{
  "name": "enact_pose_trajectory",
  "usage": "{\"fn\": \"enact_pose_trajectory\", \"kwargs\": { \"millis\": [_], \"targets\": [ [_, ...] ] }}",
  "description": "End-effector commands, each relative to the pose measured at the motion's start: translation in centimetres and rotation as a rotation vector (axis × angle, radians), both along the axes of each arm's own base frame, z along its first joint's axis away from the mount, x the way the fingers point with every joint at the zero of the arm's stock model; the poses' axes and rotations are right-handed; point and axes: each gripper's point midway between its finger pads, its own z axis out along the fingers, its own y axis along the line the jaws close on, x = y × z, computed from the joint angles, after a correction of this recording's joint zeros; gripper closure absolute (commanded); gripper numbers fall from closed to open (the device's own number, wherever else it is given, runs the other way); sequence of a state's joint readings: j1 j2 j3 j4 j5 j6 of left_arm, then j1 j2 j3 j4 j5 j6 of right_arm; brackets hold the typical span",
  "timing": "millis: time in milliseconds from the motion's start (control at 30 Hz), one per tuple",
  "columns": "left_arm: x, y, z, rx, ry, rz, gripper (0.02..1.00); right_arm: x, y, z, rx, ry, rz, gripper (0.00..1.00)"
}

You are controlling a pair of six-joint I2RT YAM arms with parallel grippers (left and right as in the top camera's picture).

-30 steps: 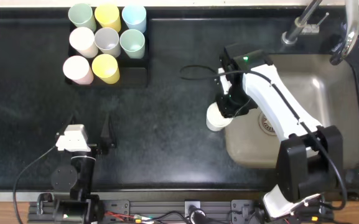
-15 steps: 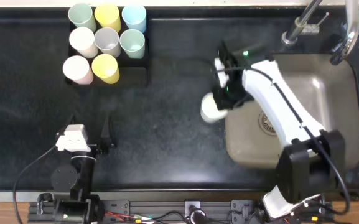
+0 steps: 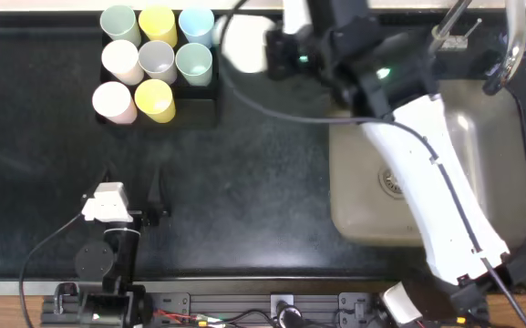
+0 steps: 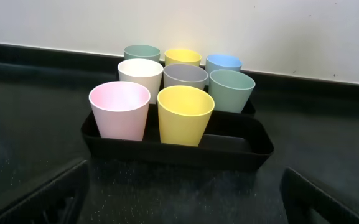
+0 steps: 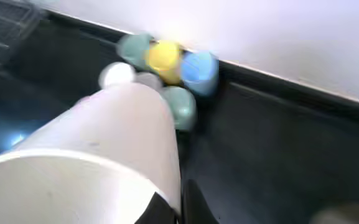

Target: Store Cups

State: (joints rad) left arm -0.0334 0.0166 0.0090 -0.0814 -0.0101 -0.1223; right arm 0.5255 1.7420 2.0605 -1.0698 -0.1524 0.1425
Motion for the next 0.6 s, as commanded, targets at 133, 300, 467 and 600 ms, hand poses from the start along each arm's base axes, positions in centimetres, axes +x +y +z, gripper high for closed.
{"fn": "enact_pose_trajectory", "kwargs": {
  "millis": [133, 300, 467, 600],
  "targets": [
    [0.0, -0.4, 0.0, 0.016, -0.004, -0.023, 0.018, -1.4, 6.0, -5.3, 0.015, 0.183, 0.022, 0.961],
    [0.0, -0.4, 0.1, 0.016, -0.004, -0.023, 0.018, -0.6, 7.0, -9.6, -0.054, 0.255, -0.031, 0.961],
    [0.0, -0.4, 0.1, 0.016, -0.004, -0.023, 0.02, -1.2, 7.8, -15.0, -0.163, 0.359, -0.071, 0.961],
    [0.0, -0.4, 0.1, 0.016, -0.004, -0.023, 0.018, -0.9, 7.9, -17.3, -0.21, 0.381, -0.091, 0.961]
  ]
}}
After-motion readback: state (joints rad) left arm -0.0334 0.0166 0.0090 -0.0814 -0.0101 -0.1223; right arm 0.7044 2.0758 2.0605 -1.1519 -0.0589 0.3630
